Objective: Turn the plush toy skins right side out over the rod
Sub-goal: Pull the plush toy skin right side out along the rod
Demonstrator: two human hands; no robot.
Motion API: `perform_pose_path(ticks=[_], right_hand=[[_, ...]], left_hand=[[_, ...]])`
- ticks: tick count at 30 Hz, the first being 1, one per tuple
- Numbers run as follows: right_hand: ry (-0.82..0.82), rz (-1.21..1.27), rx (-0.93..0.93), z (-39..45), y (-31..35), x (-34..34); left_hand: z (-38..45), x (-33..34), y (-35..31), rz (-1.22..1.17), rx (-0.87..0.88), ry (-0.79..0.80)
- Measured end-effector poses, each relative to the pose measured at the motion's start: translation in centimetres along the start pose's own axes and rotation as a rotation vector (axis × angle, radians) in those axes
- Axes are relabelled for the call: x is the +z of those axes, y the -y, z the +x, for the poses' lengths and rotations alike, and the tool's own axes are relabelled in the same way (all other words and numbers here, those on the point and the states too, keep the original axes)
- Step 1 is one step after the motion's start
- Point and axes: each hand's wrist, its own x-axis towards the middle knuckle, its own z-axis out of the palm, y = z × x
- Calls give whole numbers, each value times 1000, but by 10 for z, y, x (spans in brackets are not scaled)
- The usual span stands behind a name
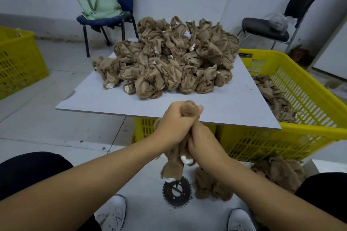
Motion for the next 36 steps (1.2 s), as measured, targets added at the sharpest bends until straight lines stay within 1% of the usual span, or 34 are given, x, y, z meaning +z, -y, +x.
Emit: perform_pose_path(ticks=[3,5,7,8,11,13,15,18,19,20,21,24,25,26,28,29,30,33,34,35,36], right_hand=[[-52,-31,-48,3,6,-1],[-61,-46,-52,9,8,-5],[-49,-44,-19,12,7,-3],[-25,-49,6,12,7,-1],[81,-83,66,7,3,9],[91,-87,76,3,0,10],[62,-60,71,2,-2,7],[-41,-7,-12,6,-2,3],[-73,8,-34,9,-1,2],[-81,18,-41,9,0,2],[-61,23,-34,8,1,3],[44,24,49,1,-1,9],[42,34,63,1,-2,9],[19,47,47,3,-3,7],[-62,49,-41,8,-2,3],[-95,59,-61,11,-2,3],[-87,82,-47,12,-2,3],[36,88,95,4,-1,15],[44,93,119,3,-3,16],[30,91,110,3,-3,15],[6,82,65,5,-1,11]], left_hand=[[6,-1,-15,14,65,-9],[11,-5,-22,-61,58,-36],[16,-7,-22,-120,9,-51],[17,-6,-19,-120,-40,-33],[16,0,-7,-70,-209,25],[14,5,0,-28,-229,31],[13,6,1,38,-162,25],[14,0,-7,95,67,-33],[15,-2,-8,97,125,-56],[17,-4,-7,97,142,-64],[16,-4,-4,104,110,-66],[10,6,6,144,-104,-42],[11,7,7,142,-116,-40],[13,6,4,138,-88,-40],[19,1,-9,120,21,-60],[23,-2,-11,104,46,-80],[24,-3,-10,103,15,-85],[15,4,-1,187,-246,-45],[14,6,0,213,-289,-33],[14,7,-2,209,-289,-31],[17,5,-5,190,-251,-38]])
